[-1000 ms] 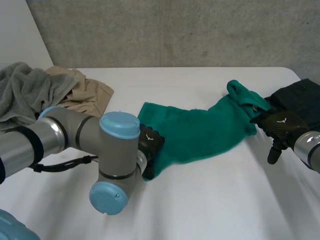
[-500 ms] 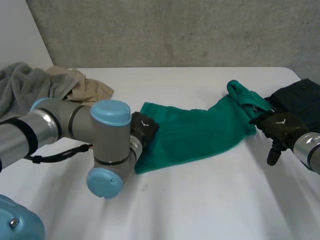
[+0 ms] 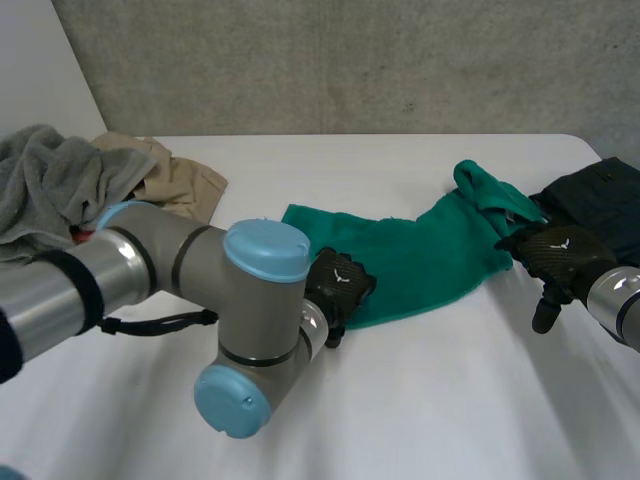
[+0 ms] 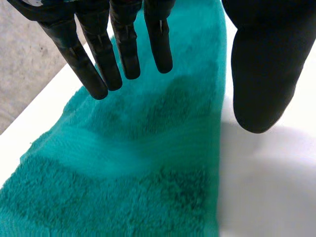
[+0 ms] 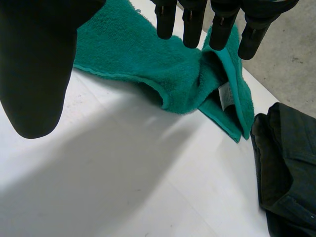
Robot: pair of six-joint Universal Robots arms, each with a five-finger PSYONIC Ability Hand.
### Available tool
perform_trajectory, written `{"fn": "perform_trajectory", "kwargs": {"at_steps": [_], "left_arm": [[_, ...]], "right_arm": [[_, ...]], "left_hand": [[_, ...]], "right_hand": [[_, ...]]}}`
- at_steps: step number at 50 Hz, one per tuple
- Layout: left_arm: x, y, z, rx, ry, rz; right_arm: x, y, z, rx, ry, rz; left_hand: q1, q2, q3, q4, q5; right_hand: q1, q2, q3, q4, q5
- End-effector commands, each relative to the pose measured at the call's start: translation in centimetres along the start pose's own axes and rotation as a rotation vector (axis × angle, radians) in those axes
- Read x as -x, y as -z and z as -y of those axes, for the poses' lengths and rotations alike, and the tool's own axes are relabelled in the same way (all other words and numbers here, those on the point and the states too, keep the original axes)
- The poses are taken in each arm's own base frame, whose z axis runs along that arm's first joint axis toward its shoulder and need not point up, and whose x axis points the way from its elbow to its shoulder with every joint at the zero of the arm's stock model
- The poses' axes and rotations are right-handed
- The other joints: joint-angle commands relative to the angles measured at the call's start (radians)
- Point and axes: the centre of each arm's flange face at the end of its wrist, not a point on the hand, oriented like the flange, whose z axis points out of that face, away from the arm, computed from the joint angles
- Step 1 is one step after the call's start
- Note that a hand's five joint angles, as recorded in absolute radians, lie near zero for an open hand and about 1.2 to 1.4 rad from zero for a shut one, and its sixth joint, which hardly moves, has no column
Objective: Fold the laundry.
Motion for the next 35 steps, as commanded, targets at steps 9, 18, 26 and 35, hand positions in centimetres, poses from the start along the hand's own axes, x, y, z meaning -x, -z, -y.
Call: {"fn": "perform_trajectory", "kwargs": {"at_steps": [9, 18, 26, 35], "left_arm": [[1.0, -1.7, -0.8, 0.039, -0.044, 0.071], [1.7, -2.4, -1.1, 0.045, -0.092, 0.101], [1.9, -2.8, -1.1, 0.044, -0.108, 0.105], [0.7, -0.7, -0.2, 0.081, -0.051, 0.039]], "right_arm": [[0.1, 0.0, -0.2, 0.004, -0.002, 0.006], [0.2, -0.1, -0.2, 0.004, 0.000, 0.008], [0.4, 0.0, -0.3, 0.006, 0.002, 0.012], [0.4, 0.1, -0.4, 0.009, 0.000, 0.011]], "left_hand": [[0.151, 0.143, 0.148, 0.136, 0.136], [0.151, 0.143, 0.148, 0.136, 0.136], [0.143, 0.135, 0.139, 0.127, 0.127], [-0.171, -0.179, -0.175, -0.187, -0.187]], "right_hand": [[-0.045, -0.031, -0.031, -0.037, -0.047], [-0.045, -0.031, -0.031, -0.037, -0.047], [-0.045, -0.031, -0.031, -0.037, -0.047], [-0.045, -0.031, -0.031, -0.037, -0.047]]}}
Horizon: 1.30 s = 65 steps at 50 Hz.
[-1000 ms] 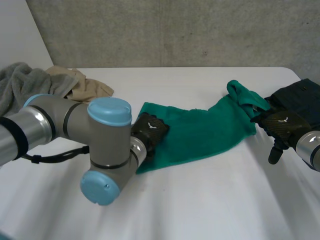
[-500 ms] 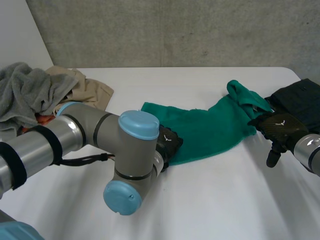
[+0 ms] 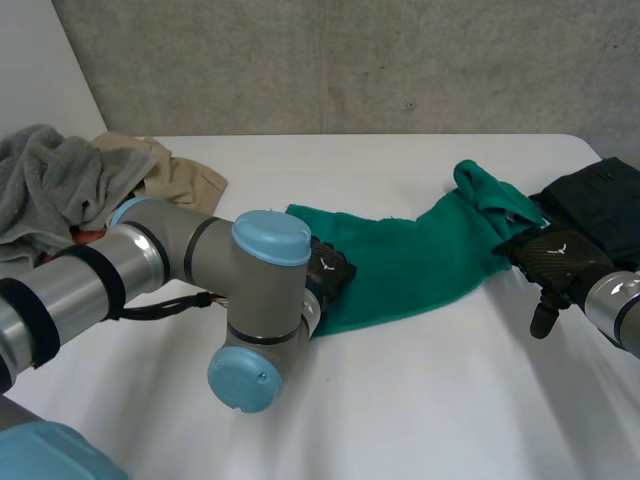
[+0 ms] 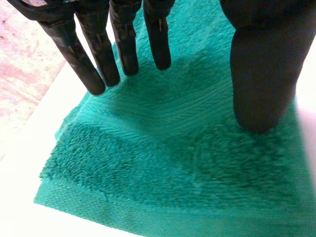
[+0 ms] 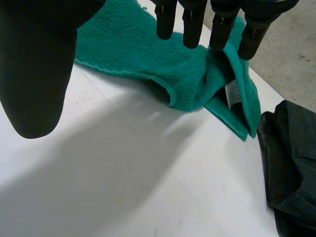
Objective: Fold the laundry.
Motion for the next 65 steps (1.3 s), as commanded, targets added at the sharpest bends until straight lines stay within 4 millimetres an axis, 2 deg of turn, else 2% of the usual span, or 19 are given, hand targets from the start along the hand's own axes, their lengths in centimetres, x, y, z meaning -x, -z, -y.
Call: {"fn": "perform_trajectory", "kwargs": {"at_steps": [1, 7, 23, 39, 48, 52, 55, 60, 61, 64, 65], "left_arm": [[-0.7, 1.6, 0.6, 0.025, 0.067, -0.053], [-1.2, 1.3, 0.3, 0.029, 0.109, -0.059], [-1.5, -0.2, 0.1, -0.010, -0.057, -0.005], [0.0, -1.9, 0.1, -0.021, -0.115, 0.060], [0.8, -2.6, 0.1, -0.041, -0.134, 0.064], [1.5, -3.0, 0.2, -0.056, -0.142, 0.073], [2.8, -3.2, 0.4, -0.058, -0.137, 0.106], [5.9, -1.1, 2.4, -0.073, -0.107, 0.182], [6.8, 0.2, 3.6, -0.099, -0.089, 0.197], [7.8, 2.6, 5.1, -0.135, -0.059, 0.202], [8.2, 4.3, 6.0, -0.160, -0.040, 0.203]], "right_arm": [[0.1, 0.0, -0.1, 0.003, 0.001, 0.002], [0.3, -0.1, -0.2, 0.006, 0.008, 0.009], [0.4, -0.1, -0.3, 0.009, 0.022, 0.013], [0.4, 0.0, -0.2, 0.008, 0.024, 0.013], [0.5, 0.0, -0.3, 0.010, 0.023, 0.014], [0.5, 0.1, -0.3, 0.009, 0.023, 0.013], [0.4, 0.1, -0.3, 0.012, 0.022, 0.014], [0.1, 0.6, 0.2, 0.004, 0.012, 0.003], [0.1, 0.8, 0.4, 0.004, 0.008, 0.007], [0.1, 1.1, 0.7, 0.006, -0.004, 0.018], [0.0, 1.3, 1.0, 0.005, -0.019, 0.018]], "left_hand": [[-0.126, -0.133, -0.133, -0.124, -0.121], [-0.123, -0.131, -0.130, -0.121, -0.119], [-0.012, -0.019, -0.019, -0.009, -0.007], [0.109, 0.101, 0.101, 0.111, 0.113], [0.505, 0.497, 0.497, 0.507, 0.509], [0.953, 0.946, 0.946, 0.955, 0.958], [0.960, 0.952, 0.953, 0.962, 0.964], [0.960, 0.952, 0.953, 0.962, 0.964], [0.960, 0.952, 0.953, 0.962, 0.964], [0.960, 0.952, 0.953, 0.962, 0.964], [0.960, 0.952, 0.953, 0.962, 0.964]], "right_hand": [[-0.045, -0.031, -0.031, -0.037, -0.047], [-0.045, -0.031, -0.031, -0.037, -0.047], [-0.045, -0.031, -0.031, -0.037, -0.047], [-0.045, -0.031, -0.031, -0.037, -0.047], [-0.045, -0.031, -0.031, -0.037, -0.047], [-0.045, -0.031, -0.031, -0.037, -0.047], [-0.045, -0.031, -0.031, -0.037, -0.047], [-0.045, -0.031, -0.031, -0.037, -0.047], [-0.045, -0.031, -0.031, -0.037, -0.047], [-0.045, -0.031, -0.031, -0.037, -0.047], [-0.045, -0.031, -0.031, -0.037, -0.047]]}}
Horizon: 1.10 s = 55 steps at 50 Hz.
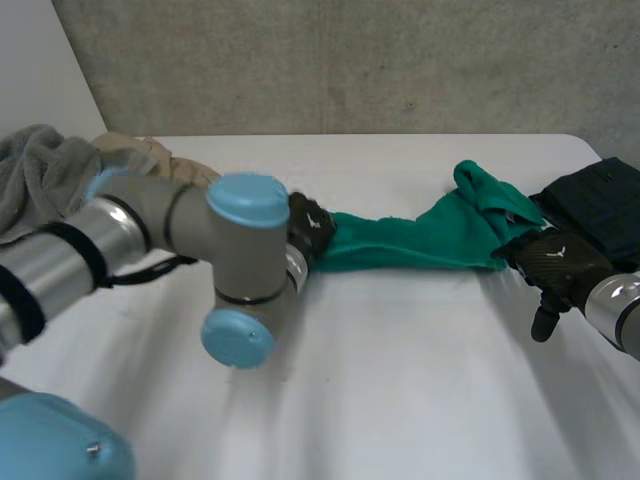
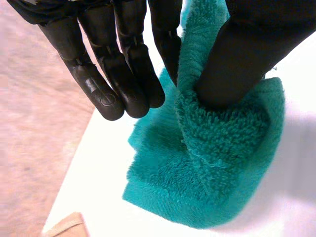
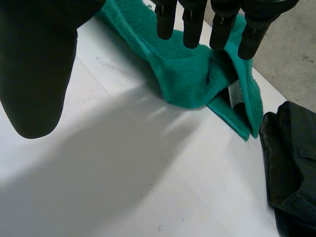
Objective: Fold the laundry.
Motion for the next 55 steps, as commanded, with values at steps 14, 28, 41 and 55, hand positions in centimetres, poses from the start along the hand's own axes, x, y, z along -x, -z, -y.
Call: {"fn": "perform_trajectory", "kwargs": {"at_steps": [14, 28, 41, 55], "left_arm": [[9.6, 14.1, 10.1, -0.288, 0.227, 0.118], [12.2, 19.7, 13.8, -0.418, 0.305, 0.150], [13.3, 18.3, 10.5, -0.312, 0.302, 0.185], [13.5, 18.2, 10.5, -0.325, 0.304, 0.175]], "right_arm": [[5.5, 0.2, 3.1, 0.011, -0.487, 0.083], [9.2, -3.3, 5.0, -0.094, -0.536, -0.164], [6.7, 0.3, 5.5, -0.017, -0.510, -0.028], [-0.4, 3.3, 5.8, -0.043, -0.414, -0.008]], "left_hand": [[0.255, 0.204, 0.212, 0.204, 0.243], [0.255, 0.204, 0.212, 0.204, 0.243], [0.255, 0.204, 0.212, 0.204, 0.243], [0.255, 0.204, 0.212, 0.204, 0.243]], "right_hand": [[-0.045, -0.031, -0.031, -0.037, -0.047], [-0.045, -0.031, -0.031, -0.037, -0.047], [0.821, 0.835, 0.835, 0.829, 0.819], [-0.016, -0.002, -0.001, -0.008, -0.018]]}}
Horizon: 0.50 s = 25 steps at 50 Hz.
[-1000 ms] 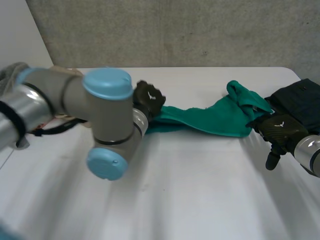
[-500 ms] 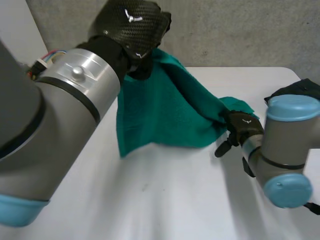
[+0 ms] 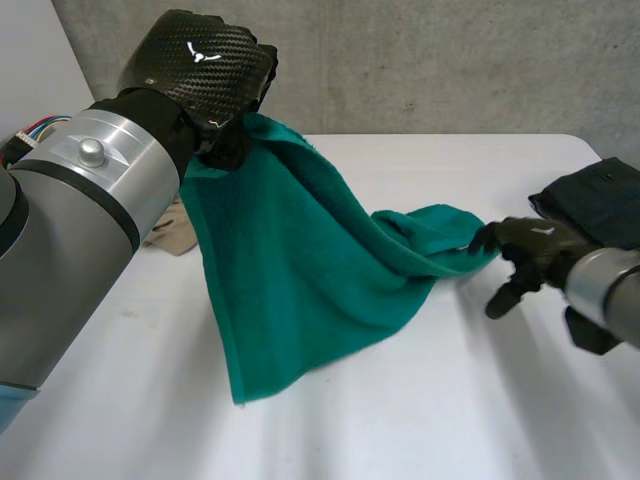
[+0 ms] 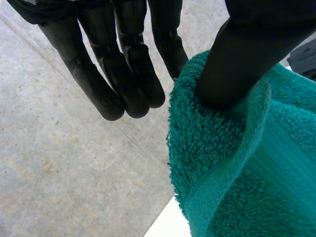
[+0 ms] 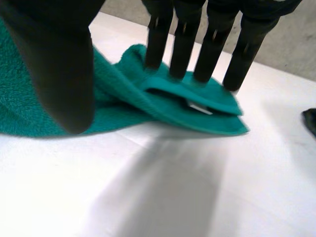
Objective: Fold the laundry.
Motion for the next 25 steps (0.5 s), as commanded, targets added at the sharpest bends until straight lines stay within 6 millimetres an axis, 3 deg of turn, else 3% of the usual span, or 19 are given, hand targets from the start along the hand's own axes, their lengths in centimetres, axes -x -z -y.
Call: {"fn": "perform_trajectory", "kwargs": {"at_steps": [1, 9, 12, 16, 19, 21, 25], "left_arm": [[-0.4, 0.4, 1.3, -0.042, 0.007, -0.018], [-0.6, 1.5, 3.5, -0.102, 0.018, -0.018], [-0.4, 1.7, 3.9, -0.111, 0.022, -0.010], [0.4, 2.4, 4.7, -0.130, 0.027, 0.023], [0.8, 2.7, 4.9, -0.138, 0.029, 0.037], [1.1, 2.6, 4.7, -0.130, 0.026, 0.049], [2.0, 1.8, 3.0, -0.076, 0.007, 0.075]], "right_arm": [[-1.5, -0.6, 1.3, -0.085, -0.029, -0.033], [2.9, -5.6, -1.2, -0.126, -0.063, 0.076], [3.4, -7.4, -1.9, -0.147, -0.047, 0.052], [3.5, -9.9, -2.5, -0.185, -0.025, -0.010], [2.8, -11.4, -2.8, -0.199, -0.004, -0.065], [1.7, -11.9, -2.6, -0.203, 0.013, -0.133], [-0.6, -10.6, -0.6, -0.237, 0.039, -0.239]], "left_hand": [[0.255, 0.201, 0.209, 0.203, 0.243], [0.255, 0.201, 0.209, 0.203, 0.243], [0.255, 0.201, 0.209, 0.203, 0.243], [0.255, 0.201, 0.209, 0.203, 0.243], [0.255, 0.201, 0.209, 0.203, 0.243], [0.255, 0.201, 0.209, 0.203, 0.243], [0.255, 0.201, 0.209, 0.203, 0.243]], "right_hand": [[-0.206, -0.203, -0.208, -0.225, -0.209], [-0.101, -0.097, -0.103, -0.119, -0.103], [-0.039, -0.036, -0.041, -0.057, -0.041], [0.128, 0.132, 0.126, 0.110, 0.126], [0.556, 0.559, 0.554, 0.537, 0.553], [0.981, 0.985, 0.979, 0.963, 0.979], [0.984, 0.987, 0.982, 0.965, 0.981]]}}
